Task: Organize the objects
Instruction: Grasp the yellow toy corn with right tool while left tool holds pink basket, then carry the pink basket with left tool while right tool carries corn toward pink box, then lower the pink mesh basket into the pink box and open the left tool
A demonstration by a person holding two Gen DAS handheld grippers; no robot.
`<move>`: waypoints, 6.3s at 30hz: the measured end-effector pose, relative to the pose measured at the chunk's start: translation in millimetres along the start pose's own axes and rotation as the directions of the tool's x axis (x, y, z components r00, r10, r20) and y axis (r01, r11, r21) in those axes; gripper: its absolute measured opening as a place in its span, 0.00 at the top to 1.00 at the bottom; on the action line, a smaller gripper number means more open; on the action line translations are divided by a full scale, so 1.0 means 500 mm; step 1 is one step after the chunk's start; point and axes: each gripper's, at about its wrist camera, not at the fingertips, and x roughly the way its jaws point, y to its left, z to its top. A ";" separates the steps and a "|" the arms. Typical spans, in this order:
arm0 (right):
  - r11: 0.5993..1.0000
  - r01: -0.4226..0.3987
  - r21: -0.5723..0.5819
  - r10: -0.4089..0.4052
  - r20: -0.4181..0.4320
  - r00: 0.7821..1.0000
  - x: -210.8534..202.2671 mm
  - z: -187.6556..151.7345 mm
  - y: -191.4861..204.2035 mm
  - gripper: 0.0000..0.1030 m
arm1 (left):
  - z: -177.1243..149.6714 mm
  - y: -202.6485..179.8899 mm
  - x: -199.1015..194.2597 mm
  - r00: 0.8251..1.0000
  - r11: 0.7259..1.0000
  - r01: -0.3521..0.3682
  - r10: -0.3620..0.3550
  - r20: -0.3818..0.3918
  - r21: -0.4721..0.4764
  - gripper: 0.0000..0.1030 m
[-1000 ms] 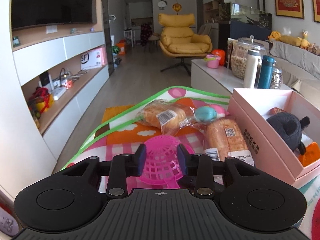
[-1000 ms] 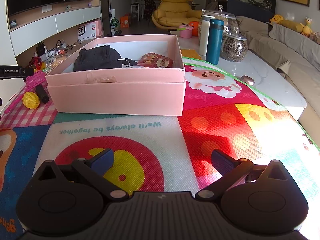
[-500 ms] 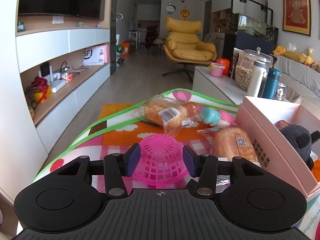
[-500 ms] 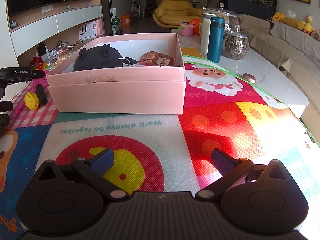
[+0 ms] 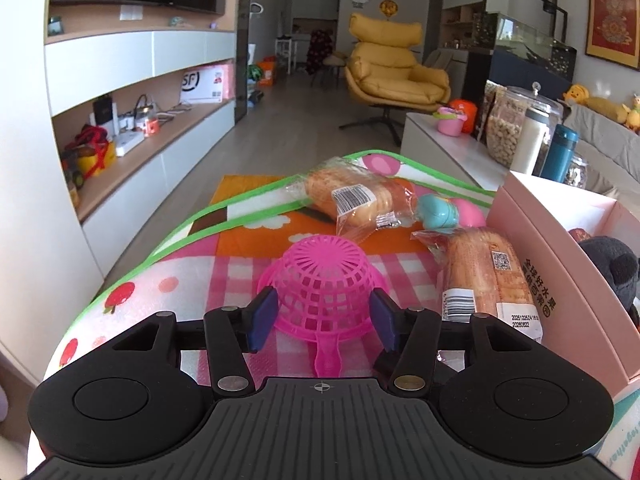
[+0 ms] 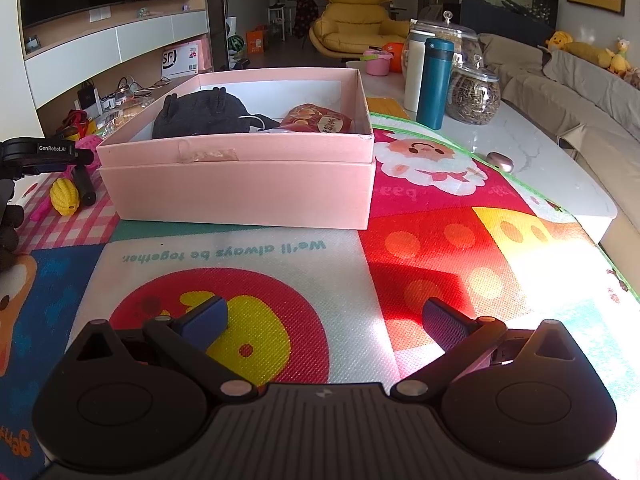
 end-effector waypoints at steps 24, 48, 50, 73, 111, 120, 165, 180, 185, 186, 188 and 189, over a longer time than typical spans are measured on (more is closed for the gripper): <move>0.901 -0.336 -0.276 0.331 -0.068 0.941 -0.025 0.073 0.276 0.16 | -0.213 0.076 -0.344 0.997 0.997 0.078 -0.077 -0.032 0.027 0.59; 0.883 -0.316 -0.348 0.287 -0.134 0.949 0.053 0.116 0.472 0.71 | -0.240 0.074 -0.380 0.992 0.992 0.125 -0.124 -0.026 0.006 0.59; 0.887 -0.307 -0.346 0.280 -0.126 0.952 0.048 0.115 0.462 0.71 | -0.238 0.065 -0.381 0.991 0.991 0.131 -0.131 -0.032 0.010 0.59; 0.958 -0.174 -0.227 0.176 -0.011 0.984 -0.138 0.045 0.064 0.71 | -0.163 -0.166 -0.397 0.955 0.946 0.296 -0.295 -0.033 0.132 0.92; 0.978 -0.153 -0.142 0.154 -0.007 0.988 -0.087 -0.027 -0.028 0.34 | -0.218 -0.224 -0.376 0.958 0.922 0.286 -0.278 -0.070 0.261 0.87; 0.978 -0.168 -0.122 0.167 -0.019 0.986 -0.093 -0.043 -0.040 0.25 | -0.223 -0.222 -0.333 0.972 0.917 0.230 -0.200 -0.122 0.325 0.85; 0.966 -0.184 -0.180 0.186 -0.004 0.983 -0.097 -0.017 -0.002 0.71 | -0.228 -0.192 -0.321 0.974 0.949 0.218 -0.197 -0.114 0.227 0.85; 0.969 -0.192 -0.156 0.200 0.036 0.979 -0.156 -0.007 -0.046 0.71 | -0.104 -0.250 -0.394 0.952 0.922 0.290 -0.306 0.024 0.258 0.85; 0.972 -0.190 -0.137 0.196 0.030 0.980 -0.148 -0.011 -0.054 0.71 | 0.026 -0.315 -0.329 0.910 0.912 0.358 -0.389 0.143 0.201 0.84; 0.973 -0.188 -0.131 0.193 0.026 0.981 -0.144 -0.012 -0.057 0.71 | 0.048 -0.329 -0.299 0.896 0.903 0.393 -0.418 0.147 0.175 0.84; 0.976 -0.181 -0.119 0.184 0.019 0.983 -0.137 -0.011 -0.060 0.71 | 0.076 -0.361 -0.234 0.897 0.903 0.400 -0.421 0.136 0.156 0.80; 0.978 -0.177 -0.112 0.180 0.017 0.983 -0.135 -0.010 -0.063 0.71 | 0.081 -0.375 -0.205 0.912 0.917 0.370 -0.389 0.130 0.151 0.81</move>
